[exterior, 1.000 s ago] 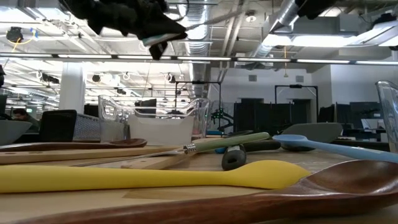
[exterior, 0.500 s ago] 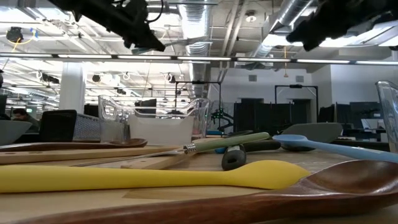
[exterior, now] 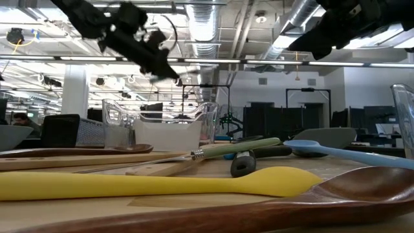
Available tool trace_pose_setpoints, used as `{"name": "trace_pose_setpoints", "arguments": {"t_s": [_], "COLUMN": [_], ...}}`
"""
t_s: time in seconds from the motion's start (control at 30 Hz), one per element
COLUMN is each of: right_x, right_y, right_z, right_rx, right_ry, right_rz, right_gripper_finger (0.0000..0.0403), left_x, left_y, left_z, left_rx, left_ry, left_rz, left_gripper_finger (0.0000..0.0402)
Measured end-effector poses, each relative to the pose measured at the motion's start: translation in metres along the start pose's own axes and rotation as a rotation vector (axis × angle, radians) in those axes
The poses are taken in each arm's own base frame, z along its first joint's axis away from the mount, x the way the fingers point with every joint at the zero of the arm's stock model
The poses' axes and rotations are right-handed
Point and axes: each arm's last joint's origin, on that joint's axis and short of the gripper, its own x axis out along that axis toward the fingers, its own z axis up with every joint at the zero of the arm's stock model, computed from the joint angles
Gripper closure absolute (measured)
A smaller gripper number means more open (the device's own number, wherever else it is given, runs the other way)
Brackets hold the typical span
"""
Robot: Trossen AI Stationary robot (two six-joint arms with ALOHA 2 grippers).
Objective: Pick & Place Kitchen Items
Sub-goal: Put the blue patterned table knife into the white bin
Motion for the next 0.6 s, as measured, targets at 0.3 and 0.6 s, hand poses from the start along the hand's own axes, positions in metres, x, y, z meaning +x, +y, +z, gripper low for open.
{"name": "trace_pose_setpoints", "arguments": {"t_s": [0.3,0.6], "right_x": [0.000,0.000], "right_y": [0.000,0.000], "right_z": [0.000,0.000], "right_rx": [0.009,0.015], "right_ry": [0.002,0.003], "right_rz": [0.000,0.000], "right_gripper_finger": [0.0403,0.0403], "left_x": [0.037,0.052], "left_y": [0.020,0.027], "left_z": [-0.033,-0.059], "left_rx": [-0.030,-0.050], "left_ry": [0.032,0.115], "left_rz": [0.018,0.015], "left_gripper_finger": [0.0396,0.0396]}}
